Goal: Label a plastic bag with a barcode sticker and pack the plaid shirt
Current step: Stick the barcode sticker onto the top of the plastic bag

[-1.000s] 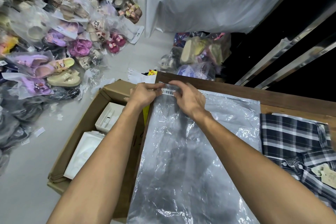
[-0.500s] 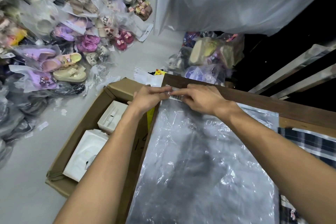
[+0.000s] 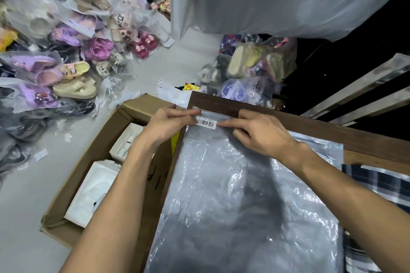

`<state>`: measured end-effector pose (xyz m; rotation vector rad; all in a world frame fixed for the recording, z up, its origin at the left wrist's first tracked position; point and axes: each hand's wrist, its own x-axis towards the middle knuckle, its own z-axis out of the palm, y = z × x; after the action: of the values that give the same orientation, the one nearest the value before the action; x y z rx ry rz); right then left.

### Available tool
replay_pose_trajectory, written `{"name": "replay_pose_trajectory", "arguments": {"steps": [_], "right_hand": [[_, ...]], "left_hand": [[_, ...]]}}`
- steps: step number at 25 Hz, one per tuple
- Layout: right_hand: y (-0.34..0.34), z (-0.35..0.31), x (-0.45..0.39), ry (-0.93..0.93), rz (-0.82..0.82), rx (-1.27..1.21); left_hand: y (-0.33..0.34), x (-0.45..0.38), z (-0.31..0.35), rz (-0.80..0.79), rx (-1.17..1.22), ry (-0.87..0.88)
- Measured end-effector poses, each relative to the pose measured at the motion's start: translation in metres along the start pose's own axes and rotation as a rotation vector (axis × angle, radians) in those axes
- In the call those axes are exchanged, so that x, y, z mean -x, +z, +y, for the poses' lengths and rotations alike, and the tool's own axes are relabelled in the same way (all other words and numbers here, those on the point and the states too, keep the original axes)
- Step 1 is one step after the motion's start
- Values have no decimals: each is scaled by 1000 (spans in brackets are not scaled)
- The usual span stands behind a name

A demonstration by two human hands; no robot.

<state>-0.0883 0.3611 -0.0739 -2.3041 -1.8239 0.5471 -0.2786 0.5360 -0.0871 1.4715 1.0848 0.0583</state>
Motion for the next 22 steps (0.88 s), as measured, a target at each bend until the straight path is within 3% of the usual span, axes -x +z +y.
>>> {"name": "replay_pose_trajectory", "arguments": {"steps": [5,13,22], "right_hand": [[-4,-3,-3,28,-8,-24],[16,-52,-18,-140,181,229],[12,-13,12,-84,204,342]], "left_hand": [[-6,4,12,-139,-77,0],[-14,5,16,-211,-96,-58],[-12,9,18,-202,-111,-79]]}}
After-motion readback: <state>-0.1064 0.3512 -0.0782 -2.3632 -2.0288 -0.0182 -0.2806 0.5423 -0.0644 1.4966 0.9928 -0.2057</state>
